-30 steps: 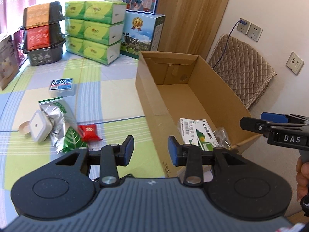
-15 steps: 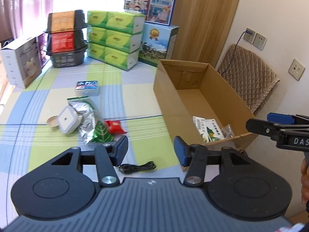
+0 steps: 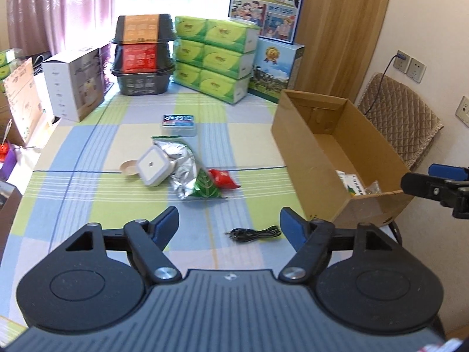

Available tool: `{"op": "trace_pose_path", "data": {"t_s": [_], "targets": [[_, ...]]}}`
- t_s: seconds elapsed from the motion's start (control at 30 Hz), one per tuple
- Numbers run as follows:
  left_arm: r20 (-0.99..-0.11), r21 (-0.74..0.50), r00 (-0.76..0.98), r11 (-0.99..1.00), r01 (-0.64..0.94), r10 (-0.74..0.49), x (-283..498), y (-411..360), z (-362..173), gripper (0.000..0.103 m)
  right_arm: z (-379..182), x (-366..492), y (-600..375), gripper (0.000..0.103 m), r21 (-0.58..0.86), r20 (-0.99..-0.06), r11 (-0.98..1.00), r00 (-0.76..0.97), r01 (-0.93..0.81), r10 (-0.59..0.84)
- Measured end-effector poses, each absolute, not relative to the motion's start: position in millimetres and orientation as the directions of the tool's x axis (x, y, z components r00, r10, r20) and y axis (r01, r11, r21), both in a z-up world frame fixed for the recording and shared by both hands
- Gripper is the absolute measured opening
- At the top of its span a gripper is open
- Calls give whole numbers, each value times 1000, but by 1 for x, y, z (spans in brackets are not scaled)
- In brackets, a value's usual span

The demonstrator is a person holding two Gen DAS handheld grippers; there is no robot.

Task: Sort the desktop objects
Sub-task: 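Withdraw both tools from the cardboard box back toward the table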

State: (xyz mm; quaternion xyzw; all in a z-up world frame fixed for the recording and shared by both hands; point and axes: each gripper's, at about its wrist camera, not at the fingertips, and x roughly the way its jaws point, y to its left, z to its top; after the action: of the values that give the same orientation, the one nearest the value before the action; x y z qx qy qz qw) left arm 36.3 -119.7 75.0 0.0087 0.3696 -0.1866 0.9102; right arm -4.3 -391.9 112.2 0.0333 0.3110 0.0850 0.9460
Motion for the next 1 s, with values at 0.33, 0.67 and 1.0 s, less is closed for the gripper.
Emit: {"op": "trace_pose_path", "data": {"t_s": [0.33,0.67,1.0], "targets": [[-680,-112,673,948,299,-292,29,-85,69,92,107,-6,-365,101,118,-593,976,775,-183,217],[-700,-86,675,965,246,-234,35,-57,55,101,90,0,-343,101,121,-622,970,745,-210,239],[-725,-65,658,971,230,-205,47,-42,34,101,65,9,-328,101,131,-650,964,713,-233,261]]}}
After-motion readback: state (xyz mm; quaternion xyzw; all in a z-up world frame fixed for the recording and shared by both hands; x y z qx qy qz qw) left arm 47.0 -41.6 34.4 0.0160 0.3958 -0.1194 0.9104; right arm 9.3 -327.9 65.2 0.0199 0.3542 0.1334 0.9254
